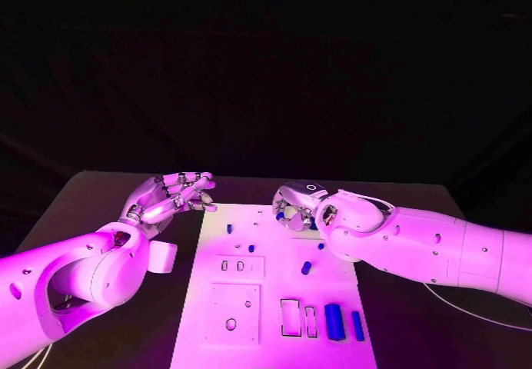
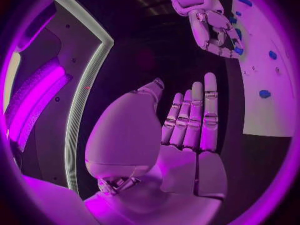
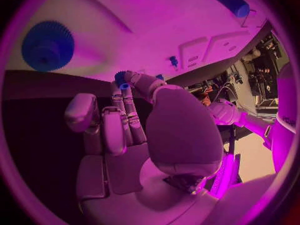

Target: Assemble the parts on the task board

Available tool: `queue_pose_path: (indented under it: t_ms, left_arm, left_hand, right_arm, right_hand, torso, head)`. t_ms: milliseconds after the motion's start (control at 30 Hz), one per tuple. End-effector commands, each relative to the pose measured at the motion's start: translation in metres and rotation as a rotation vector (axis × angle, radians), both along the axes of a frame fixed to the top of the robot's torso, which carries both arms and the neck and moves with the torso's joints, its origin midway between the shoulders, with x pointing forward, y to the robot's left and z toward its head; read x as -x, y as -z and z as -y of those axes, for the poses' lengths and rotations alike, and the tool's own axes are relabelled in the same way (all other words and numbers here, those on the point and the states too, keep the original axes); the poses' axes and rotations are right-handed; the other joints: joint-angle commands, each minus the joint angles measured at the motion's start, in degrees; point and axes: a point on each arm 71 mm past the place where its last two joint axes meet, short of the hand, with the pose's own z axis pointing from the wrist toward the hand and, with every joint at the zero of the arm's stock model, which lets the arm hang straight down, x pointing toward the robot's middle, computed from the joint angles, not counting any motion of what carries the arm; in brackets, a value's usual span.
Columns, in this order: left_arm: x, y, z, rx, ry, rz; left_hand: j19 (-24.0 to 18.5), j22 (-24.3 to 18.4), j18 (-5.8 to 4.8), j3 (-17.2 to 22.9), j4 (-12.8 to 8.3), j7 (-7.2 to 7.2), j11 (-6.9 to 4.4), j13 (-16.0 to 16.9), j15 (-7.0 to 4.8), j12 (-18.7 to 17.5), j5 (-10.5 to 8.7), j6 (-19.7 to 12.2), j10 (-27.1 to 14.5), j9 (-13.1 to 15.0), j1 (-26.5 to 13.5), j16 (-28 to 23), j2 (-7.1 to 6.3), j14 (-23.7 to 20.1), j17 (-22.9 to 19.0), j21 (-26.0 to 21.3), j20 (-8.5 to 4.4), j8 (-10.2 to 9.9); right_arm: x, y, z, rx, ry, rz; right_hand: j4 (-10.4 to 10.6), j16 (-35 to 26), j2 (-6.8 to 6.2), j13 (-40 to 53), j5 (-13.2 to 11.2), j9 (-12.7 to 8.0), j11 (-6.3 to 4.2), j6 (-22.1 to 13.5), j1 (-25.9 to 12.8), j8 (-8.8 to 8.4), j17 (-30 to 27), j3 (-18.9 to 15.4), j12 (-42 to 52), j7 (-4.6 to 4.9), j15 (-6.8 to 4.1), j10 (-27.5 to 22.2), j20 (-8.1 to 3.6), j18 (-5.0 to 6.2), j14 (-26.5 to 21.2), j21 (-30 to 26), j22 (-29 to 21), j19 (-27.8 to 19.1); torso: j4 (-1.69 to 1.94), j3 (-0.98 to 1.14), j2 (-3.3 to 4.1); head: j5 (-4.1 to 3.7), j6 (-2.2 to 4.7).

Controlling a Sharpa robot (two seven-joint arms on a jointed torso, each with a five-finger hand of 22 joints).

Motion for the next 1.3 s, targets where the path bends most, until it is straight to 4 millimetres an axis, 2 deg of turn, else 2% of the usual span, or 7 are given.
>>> queue_pose_path:
  t_ms: [33, 333, 533, 800, 1000, 1133, 1300]
  left_arm:
    - [0.000, -0.001, 0.003, 0.010, 0.024, 0.006]
    - [0.001, -0.002, 0.006, 0.013, 0.030, 0.006]
    - [0.001, -0.003, 0.006, 0.013, 0.033, 0.008]
    - [0.000, -0.005, 0.008, 0.013, 0.036, 0.012]
    - [0.000, -0.005, 0.008, 0.013, 0.037, 0.013]
    - [-0.001, -0.005, 0.009, 0.013, 0.037, 0.013]
    - [0.000, -0.005, 0.009, 0.014, 0.039, 0.012]
  left_hand:
    - [-0.4, 0.0, -0.05, -0.1, 0.2, 1.35, 0.14, -0.1, 0.02, -0.1, -0.31, -0.5, -0.4, 0.1, -0.1, 0.3, -0.60, -0.5, 0.1, 0.2, -0.03, 0.2]
    - [-0.4, 0.0, -0.05, -0.1, 0.2, 1.35, 0.14, -0.1, 0.02, -0.1, -0.31, -0.5, -0.4, 0.1, -0.1, 0.3, -0.60, -0.5, 0.1, 0.2, -0.03, 0.2]
    - [-0.4, 0.0, -0.05, -0.1, 0.2, 1.35, 0.14, -0.1, 0.02, -0.1, -0.31, -0.5, -0.4, 0.1, -0.1, 0.3, -0.60, -0.5, 0.1, 0.2, -0.03, 0.2]
    - [-0.5, 0.1, -0.04, -0.1, 0.2, 1.35, 0.16, -0.1, 0.05, -0.1, -0.33, -0.5, -0.5, 0.1, -0.1, 0.3, -0.59, -0.6, 0.1, 0.3, 0.01, 0.1]
    - [-0.5, 0.1, -0.04, -0.1, 0.2, 1.35, 0.16, -0.1, 0.05, -0.1, -0.33, -0.5, -0.5, 0.1, -0.1, 0.3, -0.59, -0.6, 0.1, 0.3, 0.01, 0.1]
    - [-0.5, 0.1, -0.04, -0.1, 0.2, 1.35, 0.16, -0.1, 0.05, -0.1, -0.33, -0.5, -0.5, 0.1, -0.1, 0.3, -0.59, -0.6, 0.1, 0.3, 0.01, 0.1]
    - [-0.5, 0.1, -0.04, -0.1, 0.2, 1.35, 0.16, -0.1, 0.05, -0.1, -0.33, -0.5, -0.5, 0.1, -0.1, 0.3, -0.59, -0.6, 0.1, 0.3, 0.01, 0.1]
  right_arm:
    - [-0.003, -0.005, -0.006, -0.017, 0.006, 0.055]
    - [-0.010, -0.005, -0.022, -0.022, -0.006, 0.067]
    - [-0.013, -0.004, -0.029, -0.024, -0.008, 0.070]
    - [-0.014, -0.002, -0.033, -0.021, -0.009, 0.066]
    - [-0.015, -0.001, -0.033, -0.016, -0.005, 0.061]
    - [-0.016, 0.000, -0.033, -0.012, -0.004, 0.058]
    - [-0.018, 0.001, -0.033, -0.007, 0.002, 0.057]
  right_hand:
    - [-0.3, 0.3, 1.00, 1.2, 0.1, 0.1, -1.61, 0.3, 1.4, 0.36, 0.1, 0.2, 0.2, -0.05, -0.45, 1.9, -0.32, -1.02, 2.3, 0.4, 0.3, 0.4]
    - [-0.3, 0.4, 0.91, 1.2, 0.1, 0.2, -1.58, 0.2, 1.3, 0.35, 0.2, 0.2, 0.2, -0.03, -0.45, 1.9, -0.33, -1.03, 2.3, 0.4, 0.4, 0.3]
    - [-0.3, 0.5, 0.91, 1.2, 0.1, 0.2, -1.56, 0.2, 1.3, 0.33, 0.4, 0.3, 0.1, -0.01, -0.44, 1.9, -0.33, -1.07, 2.3, 0.6, 0.6, 0.4]
    - [-0.4, 0.5, 0.91, 1.2, 0.1, 0.2, -1.56, 0.1, 1.3, 0.33, 0.4, 0.3, 0.1, -0.01, -0.44, 1.9, -0.33, -1.06, 2.3, 0.6, 0.6, 0.4]
    - [-0.4, 0.6, 0.87, 1.2, 0.1, 0.3, -1.55, 0.0, 1.3, 0.28, 0.5, 0.3, 0.1, 0.02, -0.43, 1.9, -0.33, -1.08, 2.3, 0.7, 0.7, 0.4]
    - [-0.4, 0.6, 0.84, 1.2, 0.1, 0.3, -1.54, 0.0, 1.2, 0.27, 0.5, 0.3, 0.1, 0.03, -0.42, 1.9, -0.33, -1.07, 2.4, 0.7, 0.7, 0.4]
    - [-0.4, 0.6, 0.81, 1.2, 0.1, 0.3, -1.52, 0.0, 1.2, 0.25, 0.4, 0.3, 0.1, 0.04, -0.41, 1.9, -0.32, -1.05, 2.3, 0.6, 0.6, 0.3]
  torso:
    - [0.15, -0.06, 0.15]
    - [0.46, -0.17, 0.43]
    - [0.83, -0.36, 0.64]
    - [0.92, -0.41, 0.80]
    - [0.74, -0.50, 0.91]
    - [0.84, -0.43, 0.85]
    - [0.96, -0.48, 0.92]
  head:
    - [0.06, 0.02]
    - [-0.08, 0.02]
    - [-0.36, 0.06]
    - [-0.30, -0.04]
    - [-0.32, -0.21]
    - [-0.31, -0.33]
    - [-0.39, -0.42]
